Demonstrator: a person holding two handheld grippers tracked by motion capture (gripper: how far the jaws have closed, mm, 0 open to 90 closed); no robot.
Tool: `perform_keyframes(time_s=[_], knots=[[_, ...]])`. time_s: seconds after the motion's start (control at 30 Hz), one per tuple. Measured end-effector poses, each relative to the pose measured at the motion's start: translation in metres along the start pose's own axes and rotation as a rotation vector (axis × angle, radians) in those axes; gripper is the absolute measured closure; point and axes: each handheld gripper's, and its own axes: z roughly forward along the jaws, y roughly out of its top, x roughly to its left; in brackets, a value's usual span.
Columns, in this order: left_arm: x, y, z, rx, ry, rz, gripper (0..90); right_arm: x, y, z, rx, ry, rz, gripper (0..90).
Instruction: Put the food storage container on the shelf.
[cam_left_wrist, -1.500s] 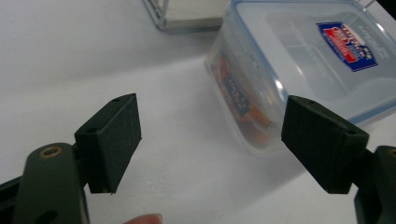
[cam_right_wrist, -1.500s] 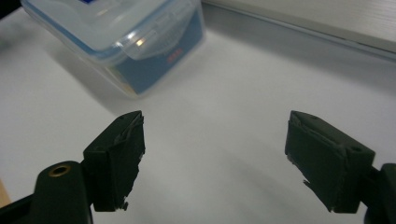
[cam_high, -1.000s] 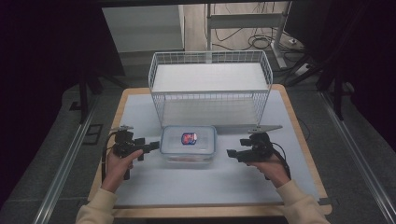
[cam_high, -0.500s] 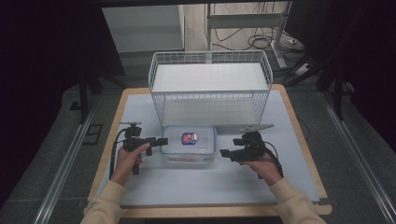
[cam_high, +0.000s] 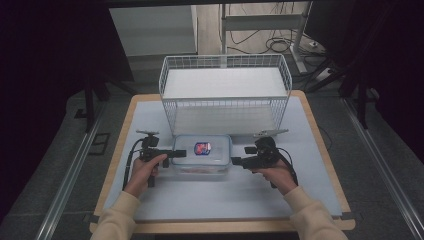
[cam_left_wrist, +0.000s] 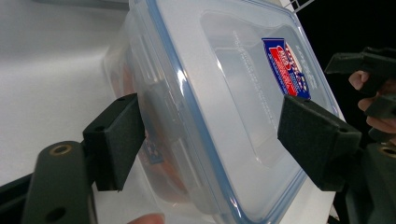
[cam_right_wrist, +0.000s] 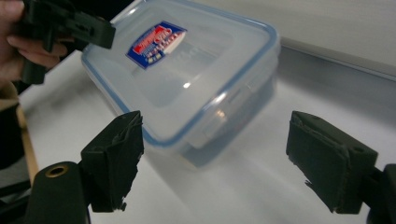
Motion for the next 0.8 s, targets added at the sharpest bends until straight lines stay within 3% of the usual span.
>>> perform_keyframes(time_s=[0.23,0.3,0.4,0.47,0.8], knots=[[0.002,-0.001,-0.002,-0.007,-0.007,-0.015,27.1,-0.006,0.009,0.019,0.025,0.055,0.088,19.1],[0.002,-0.001,-0.002,-0.009,-0.006,-0.015,27.2,-0.012,0.012,0.031,0.038,0.092,0.151,19.1],[0.002,-0.001,-0.002,-0.009,-0.006,-0.014,27.2,-0.015,0.013,0.037,0.044,0.099,0.169,19.2],[0.002,-0.001,-0.001,-0.013,-0.008,-0.015,27.2,-0.021,0.013,0.046,0.055,0.134,0.224,19.2],[0.001,-0.002,-0.001,-0.016,-0.007,-0.014,27.4,-0.03,0.008,0.06,0.073,0.199,0.32,19.0]])
